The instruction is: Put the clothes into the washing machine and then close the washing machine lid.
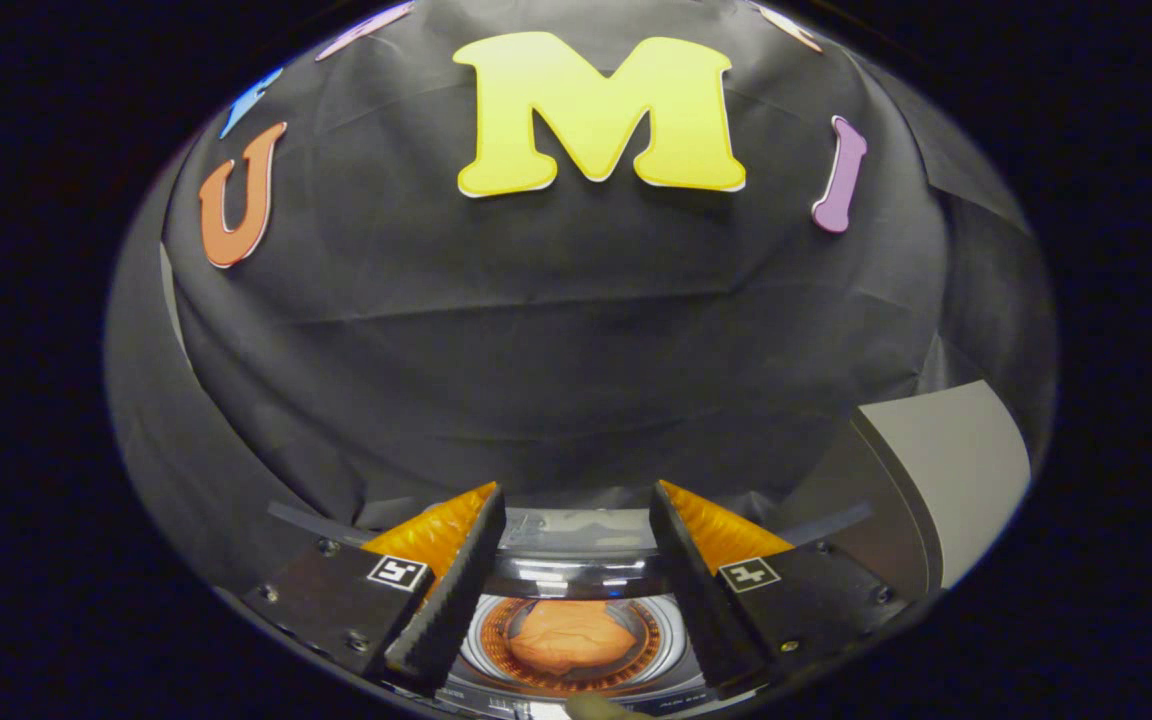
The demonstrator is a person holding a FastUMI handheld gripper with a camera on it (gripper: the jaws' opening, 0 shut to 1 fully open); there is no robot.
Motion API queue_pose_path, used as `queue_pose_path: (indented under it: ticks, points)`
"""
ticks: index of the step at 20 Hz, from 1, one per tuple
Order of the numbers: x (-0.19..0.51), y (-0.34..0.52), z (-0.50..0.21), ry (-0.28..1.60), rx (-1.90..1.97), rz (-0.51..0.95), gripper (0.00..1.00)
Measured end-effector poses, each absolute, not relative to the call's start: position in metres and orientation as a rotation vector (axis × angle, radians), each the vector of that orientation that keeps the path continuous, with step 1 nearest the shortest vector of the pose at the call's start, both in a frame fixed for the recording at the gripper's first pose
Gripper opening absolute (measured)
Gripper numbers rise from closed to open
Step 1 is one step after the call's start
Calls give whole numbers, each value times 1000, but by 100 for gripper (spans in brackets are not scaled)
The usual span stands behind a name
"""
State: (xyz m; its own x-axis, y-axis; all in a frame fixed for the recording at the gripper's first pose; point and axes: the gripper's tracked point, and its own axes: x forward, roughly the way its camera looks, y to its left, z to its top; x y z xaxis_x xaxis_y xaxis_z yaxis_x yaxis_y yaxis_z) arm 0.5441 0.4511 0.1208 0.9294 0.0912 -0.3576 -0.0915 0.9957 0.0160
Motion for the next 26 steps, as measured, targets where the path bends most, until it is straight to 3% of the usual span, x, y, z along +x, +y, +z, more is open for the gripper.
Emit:
queue_pose_path:
  ticks: [14,26]
  points:
    - [500,447,86,403,-4,135,91]
    - [475,435,25,566,-46,151,91]
